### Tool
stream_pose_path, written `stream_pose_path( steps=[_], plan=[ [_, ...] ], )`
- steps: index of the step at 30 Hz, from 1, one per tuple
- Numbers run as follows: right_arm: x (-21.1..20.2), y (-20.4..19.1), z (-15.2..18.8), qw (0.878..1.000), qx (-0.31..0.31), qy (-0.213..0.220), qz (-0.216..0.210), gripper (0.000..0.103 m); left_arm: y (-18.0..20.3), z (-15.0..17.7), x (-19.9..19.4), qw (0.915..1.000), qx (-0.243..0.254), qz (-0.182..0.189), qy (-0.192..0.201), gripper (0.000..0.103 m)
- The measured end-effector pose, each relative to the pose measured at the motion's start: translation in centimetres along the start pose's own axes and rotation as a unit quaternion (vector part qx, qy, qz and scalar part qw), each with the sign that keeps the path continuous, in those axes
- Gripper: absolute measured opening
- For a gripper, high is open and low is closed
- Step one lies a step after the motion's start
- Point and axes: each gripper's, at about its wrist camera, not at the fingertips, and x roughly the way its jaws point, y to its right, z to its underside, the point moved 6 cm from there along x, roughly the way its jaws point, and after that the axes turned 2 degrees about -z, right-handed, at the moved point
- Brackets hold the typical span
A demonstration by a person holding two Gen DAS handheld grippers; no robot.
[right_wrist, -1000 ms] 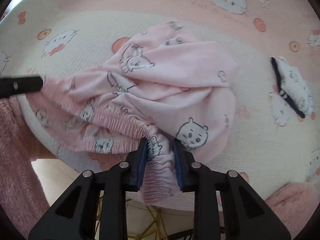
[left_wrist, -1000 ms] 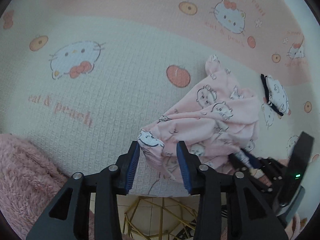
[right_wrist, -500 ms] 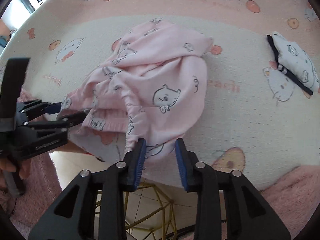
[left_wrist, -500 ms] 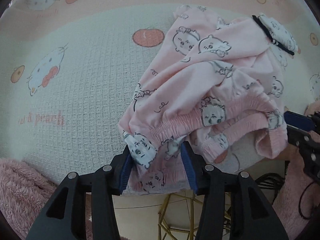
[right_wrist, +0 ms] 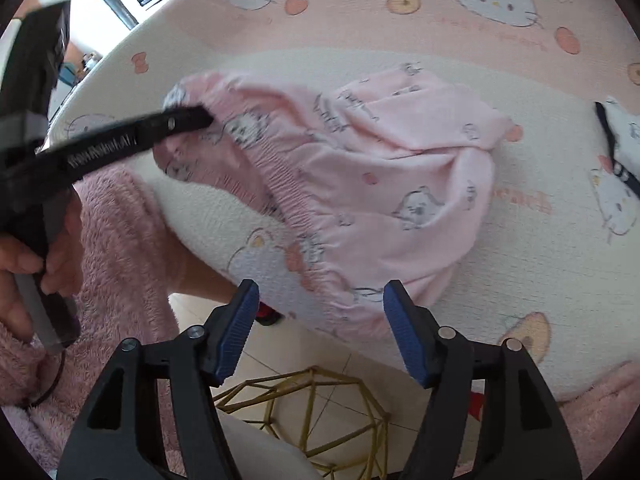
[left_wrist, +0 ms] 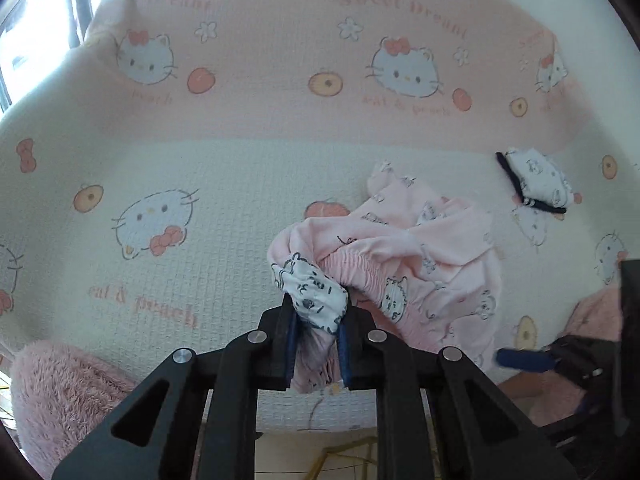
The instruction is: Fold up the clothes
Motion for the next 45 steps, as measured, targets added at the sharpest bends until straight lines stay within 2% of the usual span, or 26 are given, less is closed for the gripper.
stream_pose_path(
  steps=[2, 4, 5, 8, 10, 13, 16, 18, 21, 22, 23, 24, 25, 27, 28, 29, 31, 33, 35, 37, 41, 42, 44, 45],
  plan=[
    [1.9, 0.2, 0.0, 0.999, 0.002, -0.023, 0.028, 0.065, 1.2, -1.0, -1.3, 0.9994, -0.004, 0.032, 0.010, 0.017],
    [2.6, 1.5, -0.4, 0.996, 0.006, -0.023, 0.088, 0.050, 2.5, -1.8, -2.5, 0.9984, -0.007, 0.051, 0.023, 0.017],
    [2.6, 2.5, -0.6, 0.993, 0.016, -0.019, 0.119, 0.048, 2.7, -2.1, -3.0, 0.9978, -0.008, 0.057, 0.031, 0.016],
    [0.7, 6.2, -0.6, 0.984, 0.083, 0.011, 0.155, 0.047, 2.6, -2.5, -4.2, 0.9971, -0.009, 0.058, 0.049, 0.016],
    [-0.9, 8.2, -0.5, 0.975, 0.101, 0.035, 0.194, 0.047, 2.4, -2.6, -4.1, 0.9966, -0.005, 0.066, 0.050, 0.016],
    [-2.8, 10.7, -0.1, 0.963, 0.128, 0.054, 0.230, 0.047, 2.1, -1.4, -1.5, 0.9992, 0.007, 0.036, 0.014, 0.016],
    [-3.0, 12.0, -0.2, 0.961, 0.140, 0.045, 0.234, 0.047, 1.4, 0.5, 1.6, 0.9995, 0.003, 0.012, -0.030, 0.016],
    [-0.8, 11.0, -0.6, 0.963, 0.141, 0.024, 0.228, 0.047, 0.9, 1.5, 3.1, 0.9989, 0.001, -0.001, -0.047, 0.017],
    [2.2, 9.7, 0.7, 0.974, 0.143, -0.041, 0.170, 0.047, 0.0, 2.9, 5.7, 0.9967, 0.003, -0.019, -0.079, 0.020],
    [3.1, 9.2, 1.3, 0.976, 0.146, -0.064, 0.146, 0.050, -0.2, 3.4, 6.3, 0.9957, 0.000, -0.022, -0.090, 0.023],
    [3.3, 8.8, 1.5, 0.978, 0.147, -0.071, 0.133, 0.047, -0.3, 3.8, 6.8, 0.9947, -0.003, -0.022, -0.100, 0.024],
    [2.9, 8.8, 1.2, 0.978, 0.147, -0.062, 0.133, 0.028, -0.3, 4.2, 7.3, 0.9936, -0.006, -0.022, -0.111, 0.024],
    [2.5, 8.7, 0.9, 0.979, 0.147, -0.052, 0.132, 0.014, -0.4, 4.7, 7.8, 0.9924, -0.009, -0.022, -0.121, 0.025],
    [1.6, 8.9, 0.4, 0.979, 0.148, -0.031, 0.138, 0.009, -0.6, 5.5, 8.7, 0.9896, -0.015, -0.022, -0.142, 0.028],
    [0.8, 9.4, 0.1, 0.977, 0.155, -0.015, 0.148, 0.009, -0.7, 5.9, 9.2, 0.9880, -0.018, -0.021, -0.152, 0.034],
    [0.0, 10.0, -0.1, 0.974, 0.164, 0.000, 0.153, 0.009, -0.7, 6.4, 9.7, 0.9863, -0.021, -0.021, -0.162, 0.045],
    [-1.6, 11.0, -0.5, 0.969, 0.185, 0.029, 0.160, 0.009, -0.8, 7.0, 10.3, 0.9836, -0.026, -0.018, -0.177, 0.052],
    [-2.7, 11.7, -0.6, 0.964, 0.195, 0.050, 0.174, 0.009, -0.9, 7.5, 10.5, 0.9820, -0.032, -0.015, -0.186, 0.052],
    [-3.3, 12.3, -0.8, 0.960, 0.202, 0.059, 0.184, 0.009, -0.4, 8.2, 10.5, 0.9795, -0.029, 0.008, -0.199, 0.052],
    [-4.2, 12.3, -0.7, 0.957, 0.207, 0.067, 0.192, 0.009, 0.8, 8.9, 10.3, 0.9772, -0.008, 0.029, -0.210, 0.052],
    [-4.9, 12.3, -0.8, 0.957, 0.212, 0.073, 0.185, 0.009, 3.4, 9.8, 9.6, 0.9765, 0.052, 0.048, -0.204, 0.052],
    [-4.9, 12.5, -0.8, 0.957, 0.213, 0.074, 0.184, 0.009, 3.5, 10.0, 9.6, 0.9765, 0.067, 0.032, -0.203, 0.052],
    [-4.9, 13.1, -0.7, 0.957, 0.213, 0.074, 0.185, 0.009, 3.2, 10.4, 9.8, 0.9752, 0.088, -0.014, -0.203, 0.032],
    [-4.7, 13.3, -0.7, 0.957, 0.215, 0.071, 0.183, 0.009, 2.6, 10.3, 9.6, 0.9764, 0.078, -0.024, -0.200, 0.032]
  ],
)
